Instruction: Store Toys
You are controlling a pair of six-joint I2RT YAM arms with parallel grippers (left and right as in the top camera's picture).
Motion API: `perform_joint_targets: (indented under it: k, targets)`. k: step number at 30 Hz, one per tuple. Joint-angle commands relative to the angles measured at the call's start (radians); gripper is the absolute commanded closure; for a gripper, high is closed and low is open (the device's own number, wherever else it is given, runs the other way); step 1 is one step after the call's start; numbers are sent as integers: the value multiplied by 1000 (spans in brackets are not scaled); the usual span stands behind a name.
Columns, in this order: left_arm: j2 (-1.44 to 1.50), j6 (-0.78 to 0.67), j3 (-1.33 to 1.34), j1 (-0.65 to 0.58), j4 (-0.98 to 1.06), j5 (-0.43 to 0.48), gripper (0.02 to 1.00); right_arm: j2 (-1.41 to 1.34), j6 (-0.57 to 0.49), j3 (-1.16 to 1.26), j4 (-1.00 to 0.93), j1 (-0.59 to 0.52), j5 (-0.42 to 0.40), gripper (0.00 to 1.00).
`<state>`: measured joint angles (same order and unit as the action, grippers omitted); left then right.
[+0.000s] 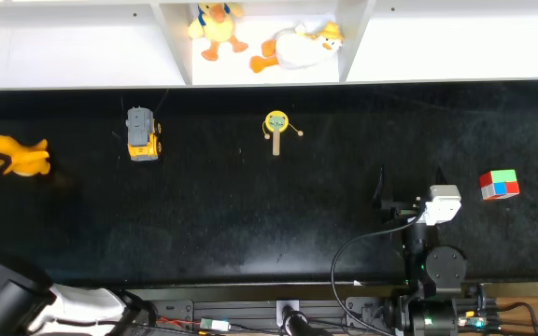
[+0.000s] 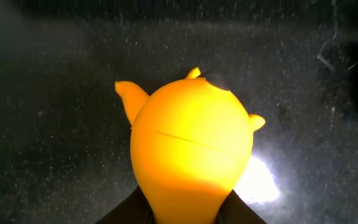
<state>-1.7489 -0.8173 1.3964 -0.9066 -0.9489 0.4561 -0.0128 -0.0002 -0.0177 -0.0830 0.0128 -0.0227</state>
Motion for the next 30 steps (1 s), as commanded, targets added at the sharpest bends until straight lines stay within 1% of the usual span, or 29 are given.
perform_joint_targets:
  k: [1, 5, 10, 15, 17, 21, 30]
  targets:
    - [156, 119, 24, 1, 48, 77, 818, 8, 0, 13, 5, 0, 6, 5]
    - [209, 216, 24, 26, 105, 93, 822, 8, 0, 13, 5, 0, 6, 7]
    - [236, 337, 24, 108, 192, 82, 792, 8, 0, 13, 5, 0, 7, 3]
    - [234, 457, 24, 208, 287, -35, 798, 8, 0, 13, 5, 0, 7, 5]
    - [227, 491, 24, 241, 327, -68, 798, 8, 0, 13, 5, 0, 7, 5]
    - [191, 539, 24, 257, 365, -84, 796, 8, 0, 13, 5, 0, 6, 5]
    - [86, 540, 27, 264, 406, -84, 801, 8, 0, 13, 5, 0, 6, 5]
